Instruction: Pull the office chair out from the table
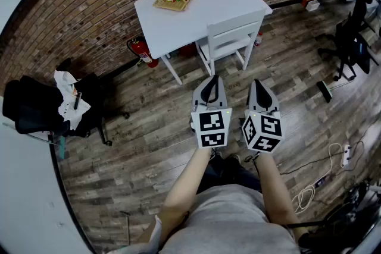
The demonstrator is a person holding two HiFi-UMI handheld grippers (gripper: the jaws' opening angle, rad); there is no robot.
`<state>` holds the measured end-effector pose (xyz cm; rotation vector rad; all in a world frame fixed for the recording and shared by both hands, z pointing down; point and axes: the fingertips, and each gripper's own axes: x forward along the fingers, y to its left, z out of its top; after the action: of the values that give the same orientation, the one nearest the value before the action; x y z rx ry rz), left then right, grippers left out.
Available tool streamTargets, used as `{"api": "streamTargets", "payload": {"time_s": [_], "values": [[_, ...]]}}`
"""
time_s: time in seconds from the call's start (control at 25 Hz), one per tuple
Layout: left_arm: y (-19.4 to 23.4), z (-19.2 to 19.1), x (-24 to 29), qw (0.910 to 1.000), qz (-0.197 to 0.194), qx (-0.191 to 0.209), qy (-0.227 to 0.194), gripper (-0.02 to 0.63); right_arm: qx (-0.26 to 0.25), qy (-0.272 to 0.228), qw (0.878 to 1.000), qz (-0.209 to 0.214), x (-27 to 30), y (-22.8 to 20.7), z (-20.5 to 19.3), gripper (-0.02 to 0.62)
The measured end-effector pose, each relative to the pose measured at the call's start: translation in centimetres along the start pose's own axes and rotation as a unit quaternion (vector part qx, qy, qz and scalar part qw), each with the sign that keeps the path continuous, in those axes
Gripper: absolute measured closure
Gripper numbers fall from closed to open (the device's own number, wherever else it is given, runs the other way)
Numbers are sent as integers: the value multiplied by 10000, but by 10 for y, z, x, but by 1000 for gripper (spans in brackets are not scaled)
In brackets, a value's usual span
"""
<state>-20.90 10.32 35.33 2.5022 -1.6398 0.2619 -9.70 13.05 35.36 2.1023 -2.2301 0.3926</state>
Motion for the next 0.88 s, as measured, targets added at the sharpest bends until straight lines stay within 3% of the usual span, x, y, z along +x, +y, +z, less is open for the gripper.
{"api": "streamTargets", "payload": {"time_s": [0.88], "values": [[-7, -1, -3, 10000, 18, 63, 33, 594, -7, -83, 10000, 7, -7, -2, 4, 580]]}}
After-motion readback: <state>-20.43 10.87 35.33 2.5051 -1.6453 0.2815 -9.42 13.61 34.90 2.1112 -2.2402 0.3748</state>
